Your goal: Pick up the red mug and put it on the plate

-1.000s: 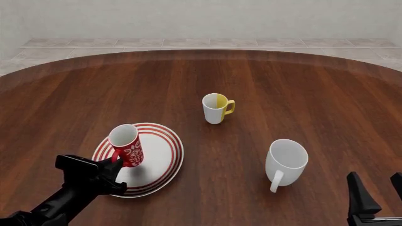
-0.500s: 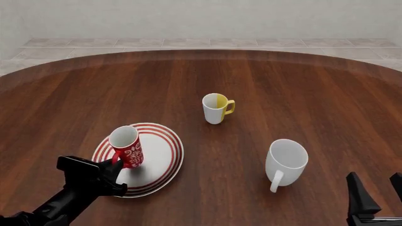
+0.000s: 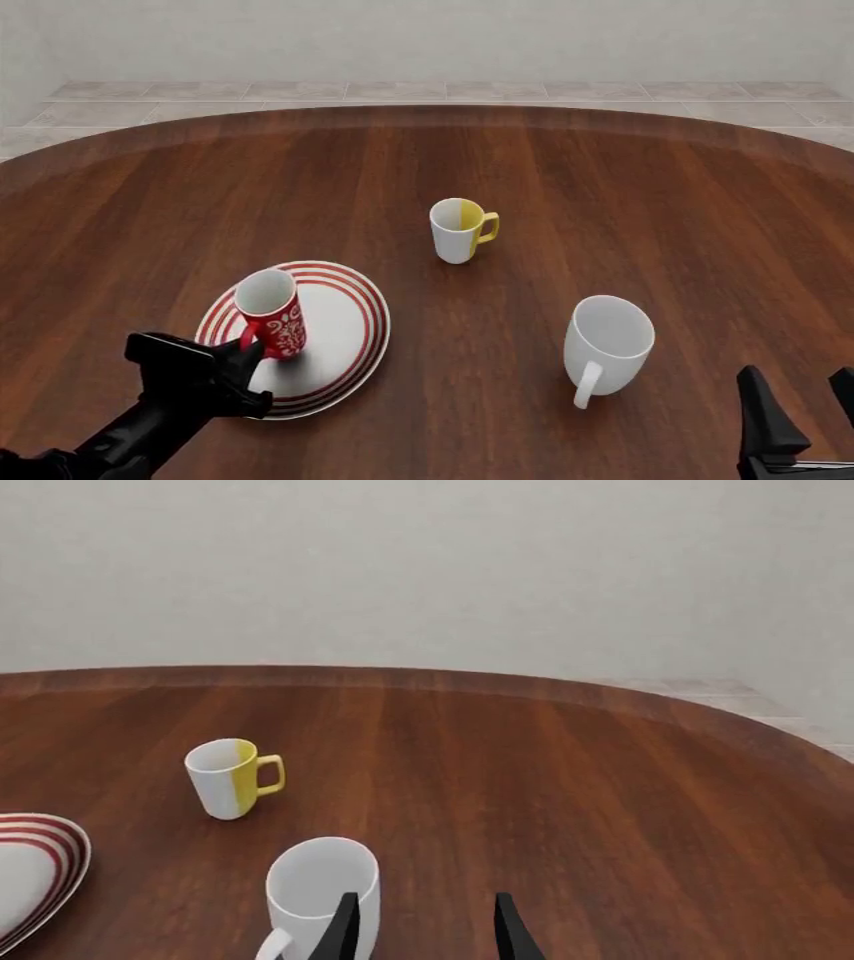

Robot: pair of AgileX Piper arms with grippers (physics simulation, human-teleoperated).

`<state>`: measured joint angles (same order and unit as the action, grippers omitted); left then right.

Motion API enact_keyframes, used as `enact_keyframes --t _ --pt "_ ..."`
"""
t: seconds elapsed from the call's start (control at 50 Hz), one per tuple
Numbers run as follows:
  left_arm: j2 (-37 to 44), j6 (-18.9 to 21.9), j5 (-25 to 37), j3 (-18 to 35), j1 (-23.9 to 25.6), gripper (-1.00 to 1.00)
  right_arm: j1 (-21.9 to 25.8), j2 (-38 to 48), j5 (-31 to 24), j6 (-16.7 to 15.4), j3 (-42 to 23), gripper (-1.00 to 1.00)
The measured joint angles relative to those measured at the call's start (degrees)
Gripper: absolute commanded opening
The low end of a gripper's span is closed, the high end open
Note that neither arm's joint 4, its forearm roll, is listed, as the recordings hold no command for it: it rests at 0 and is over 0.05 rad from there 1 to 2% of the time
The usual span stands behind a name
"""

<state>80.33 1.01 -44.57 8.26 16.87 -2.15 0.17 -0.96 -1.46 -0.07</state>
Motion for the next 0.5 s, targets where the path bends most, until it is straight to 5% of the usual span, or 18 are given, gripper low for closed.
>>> enact_keyframes --t 0.5 --pt "1.6 -0.1 -1.3 -0.1 -0.1 -1.00 -0.1 0.0 0.0 0.0 0.0 1.00"
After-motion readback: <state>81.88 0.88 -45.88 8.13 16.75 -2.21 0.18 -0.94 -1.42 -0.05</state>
